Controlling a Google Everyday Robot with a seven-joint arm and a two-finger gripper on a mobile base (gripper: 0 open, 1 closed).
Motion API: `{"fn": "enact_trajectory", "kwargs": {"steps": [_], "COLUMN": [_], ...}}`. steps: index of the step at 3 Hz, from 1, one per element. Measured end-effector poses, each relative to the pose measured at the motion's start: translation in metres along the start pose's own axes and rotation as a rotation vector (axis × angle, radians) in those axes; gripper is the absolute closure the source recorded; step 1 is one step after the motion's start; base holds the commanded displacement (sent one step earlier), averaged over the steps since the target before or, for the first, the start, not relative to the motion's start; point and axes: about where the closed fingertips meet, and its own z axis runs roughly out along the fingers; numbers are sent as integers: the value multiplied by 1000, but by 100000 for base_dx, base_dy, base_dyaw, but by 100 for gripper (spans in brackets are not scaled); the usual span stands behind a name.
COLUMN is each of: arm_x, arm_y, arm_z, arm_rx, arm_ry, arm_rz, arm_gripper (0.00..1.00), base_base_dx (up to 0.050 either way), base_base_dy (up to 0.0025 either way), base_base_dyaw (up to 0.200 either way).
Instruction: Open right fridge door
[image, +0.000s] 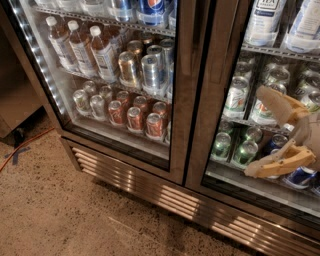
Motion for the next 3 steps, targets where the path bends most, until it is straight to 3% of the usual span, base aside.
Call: {"fn": "enact_trajectory", "kwargs": {"steps": [1,2,3], "arm_x": [-31,-32,-44], "arm_y": [9,9,19], "arm_z": [-3,0,18], "arm_rx": [21,18,-17], "arm_ry": [-17,-15,6], "arm_rz": [-56,-58,-86], "arm_gripper": [0,0,0], "base_base_dx": [0,0,0], "base_base_dy": [0,0,0], "base_base_dyaw": [0,0,0]}}
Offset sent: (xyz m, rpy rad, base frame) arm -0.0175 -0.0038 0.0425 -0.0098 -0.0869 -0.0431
